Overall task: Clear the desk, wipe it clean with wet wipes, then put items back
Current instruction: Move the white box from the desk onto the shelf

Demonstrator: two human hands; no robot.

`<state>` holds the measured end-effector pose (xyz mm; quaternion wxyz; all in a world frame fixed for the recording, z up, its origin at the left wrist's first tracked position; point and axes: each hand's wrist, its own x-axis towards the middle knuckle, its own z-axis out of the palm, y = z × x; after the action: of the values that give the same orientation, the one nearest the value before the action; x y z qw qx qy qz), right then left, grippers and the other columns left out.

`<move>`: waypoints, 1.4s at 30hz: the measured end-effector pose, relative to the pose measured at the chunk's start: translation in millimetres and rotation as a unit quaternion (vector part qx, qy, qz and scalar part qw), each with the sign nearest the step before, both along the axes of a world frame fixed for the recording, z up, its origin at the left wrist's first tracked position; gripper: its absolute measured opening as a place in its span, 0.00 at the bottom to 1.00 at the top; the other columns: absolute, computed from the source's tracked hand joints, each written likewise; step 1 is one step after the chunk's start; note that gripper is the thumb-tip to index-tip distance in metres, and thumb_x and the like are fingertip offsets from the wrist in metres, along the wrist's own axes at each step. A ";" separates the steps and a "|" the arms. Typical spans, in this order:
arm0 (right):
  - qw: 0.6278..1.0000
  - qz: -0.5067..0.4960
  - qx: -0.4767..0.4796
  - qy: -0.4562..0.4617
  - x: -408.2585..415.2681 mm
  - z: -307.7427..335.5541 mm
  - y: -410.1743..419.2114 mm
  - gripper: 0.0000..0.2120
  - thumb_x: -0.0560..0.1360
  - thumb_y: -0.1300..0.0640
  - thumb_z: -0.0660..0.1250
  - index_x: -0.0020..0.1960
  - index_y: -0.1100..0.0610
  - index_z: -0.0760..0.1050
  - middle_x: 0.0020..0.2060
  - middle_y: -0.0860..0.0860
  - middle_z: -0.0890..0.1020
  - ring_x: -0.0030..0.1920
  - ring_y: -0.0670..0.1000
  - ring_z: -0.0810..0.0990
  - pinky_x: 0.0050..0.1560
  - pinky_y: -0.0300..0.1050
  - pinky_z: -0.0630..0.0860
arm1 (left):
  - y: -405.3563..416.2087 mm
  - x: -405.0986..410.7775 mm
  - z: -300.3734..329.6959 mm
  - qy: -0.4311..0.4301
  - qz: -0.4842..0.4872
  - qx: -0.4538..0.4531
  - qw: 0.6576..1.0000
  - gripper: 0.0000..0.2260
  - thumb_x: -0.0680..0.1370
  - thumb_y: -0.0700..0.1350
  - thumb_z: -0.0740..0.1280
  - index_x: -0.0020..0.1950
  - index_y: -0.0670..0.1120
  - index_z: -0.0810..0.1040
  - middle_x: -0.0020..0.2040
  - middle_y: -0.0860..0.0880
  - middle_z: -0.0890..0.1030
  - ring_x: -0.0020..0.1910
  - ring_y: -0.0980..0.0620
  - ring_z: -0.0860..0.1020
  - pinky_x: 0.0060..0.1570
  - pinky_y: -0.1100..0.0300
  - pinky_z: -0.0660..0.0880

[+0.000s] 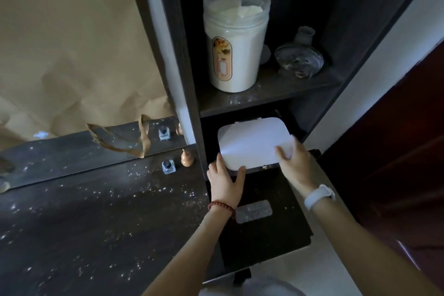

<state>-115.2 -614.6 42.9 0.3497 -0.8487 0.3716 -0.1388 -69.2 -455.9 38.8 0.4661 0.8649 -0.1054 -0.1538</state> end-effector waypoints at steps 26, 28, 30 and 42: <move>0.930 0.194 -0.259 0.172 13.6 -19.9 -15.2 0.34 0.76 0.57 0.58 0.74 0.59 0.41 0.74 0.61 0.43 0.74 0.59 0.40 0.72 0.55 0.43 | -36.2 40.1 5.4 0.101 -0.089 0.084 0.987 0.36 0.76 0.52 0.62 0.73 0.51 0.40 0.75 0.46 0.56 0.71 0.41 0.53 0.70 0.50 0.55; 0.941 0.183 -0.247 0.141 10.7 -17.8 -6.3 0.33 0.74 0.59 0.61 0.74 0.60 0.49 0.74 0.63 0.50 0.74 0.62 0.45 0.71 0.61 0.49 | -29.0 28.1 7.2 0.060 -0.090 0.071 0.992 0.35 0.75 0.49 0.63 0.74 0.50 0.43 0.75 0.47 0.56 0.70 0.41 0.55 0.69 0.50 0.58; 0.957 0.168 -0.230 0.061 -0.2 -23.7 6.8 0.30 0.71 0.64 0.64 0.71 0.62 0.58 0.72 0.64 0.59 0.72 0.63 0.55 0.68 0.64 0.57 | -13.9 8.7 4.2 0.007 -0.077 0.064 0.995 0.31 0.75 0.46 0.62 0.74 0.48 0.50 0.74 0.46 0.57 0.71 0.43 0.56 0.70 0.52 0.58; 0.897 0.424 -0.103 -0.066 11.7 -66.2 172.0 0.17 0.72 0.64 0.55 0.60 0.60 0.70 0.57 0.55 0.74 0.61 0.52 0.70 0.61 0.46 0.69 | 163.8 6.8 -58.0 0.004 0.085 0.128 0.988 0.16 0.73 0.39 0.63 0.61 0.41 0.73 0.60 0.41 0.74 0.59 0.41 0.71 0.60 0.53 0.67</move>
<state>-103.6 -442.6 -23.3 0.3097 -0.9460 -0.0639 -0.0710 -62.4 -292.1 -19.1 0.3629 0.9228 -0.0090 -0.1288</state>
